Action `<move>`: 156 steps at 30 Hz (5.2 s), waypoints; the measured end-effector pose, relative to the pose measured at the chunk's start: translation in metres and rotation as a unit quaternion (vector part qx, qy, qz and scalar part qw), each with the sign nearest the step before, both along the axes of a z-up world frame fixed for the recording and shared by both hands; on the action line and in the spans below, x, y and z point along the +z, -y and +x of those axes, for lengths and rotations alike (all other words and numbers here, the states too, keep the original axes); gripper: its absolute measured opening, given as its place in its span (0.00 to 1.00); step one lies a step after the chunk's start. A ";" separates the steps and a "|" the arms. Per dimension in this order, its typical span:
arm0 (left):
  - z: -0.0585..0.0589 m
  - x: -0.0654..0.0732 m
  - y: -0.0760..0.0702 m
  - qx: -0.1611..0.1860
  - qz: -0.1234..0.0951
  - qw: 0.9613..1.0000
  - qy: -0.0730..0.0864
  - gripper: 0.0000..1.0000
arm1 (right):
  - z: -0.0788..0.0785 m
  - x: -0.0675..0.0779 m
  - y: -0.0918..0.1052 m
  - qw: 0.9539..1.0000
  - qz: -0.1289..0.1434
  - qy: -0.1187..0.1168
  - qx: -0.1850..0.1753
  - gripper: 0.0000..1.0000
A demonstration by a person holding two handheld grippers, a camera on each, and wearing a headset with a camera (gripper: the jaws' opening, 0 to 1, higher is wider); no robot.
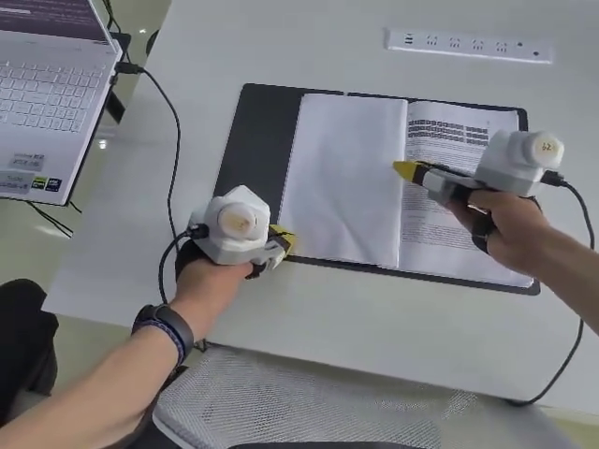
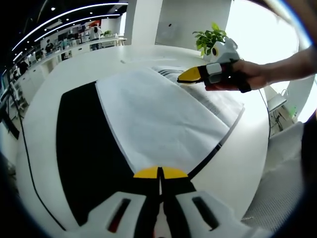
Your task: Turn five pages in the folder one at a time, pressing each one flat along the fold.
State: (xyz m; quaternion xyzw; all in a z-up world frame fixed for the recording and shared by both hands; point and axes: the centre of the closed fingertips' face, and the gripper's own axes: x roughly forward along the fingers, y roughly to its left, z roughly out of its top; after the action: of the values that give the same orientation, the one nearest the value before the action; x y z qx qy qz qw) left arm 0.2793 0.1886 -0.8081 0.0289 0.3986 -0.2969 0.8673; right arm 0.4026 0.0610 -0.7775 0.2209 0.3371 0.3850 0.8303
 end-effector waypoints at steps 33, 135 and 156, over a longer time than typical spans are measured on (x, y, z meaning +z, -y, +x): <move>0.003 -0.004 -0.002 -0.006 0.002 1.000 -0.007 0.00 | 0.027 -0.012 -0.002 0.999 0.030 -0.007 -0.025 0.00; 0.005 -0.009 -0.004 0.016 -0.017 1.000 -0.002 0.00 | -0.055 -0.009 -0.005 0.995 0.081 0.005 -0.055 0.00; 0.004 -0.009 -0.004 0.025 -0.021 0.999 0.003 0.00 | -0.121 -0.012 -0.001 0.994 0.094 -0.029 -0.042 0.00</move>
State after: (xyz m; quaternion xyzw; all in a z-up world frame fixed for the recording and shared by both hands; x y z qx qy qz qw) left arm 0.2837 0.1930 -0.8175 0.0012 0.3903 -0.2837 0.8759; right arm 0.2817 0.0619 -0.7898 0.3229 0.3142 0.3731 0.8110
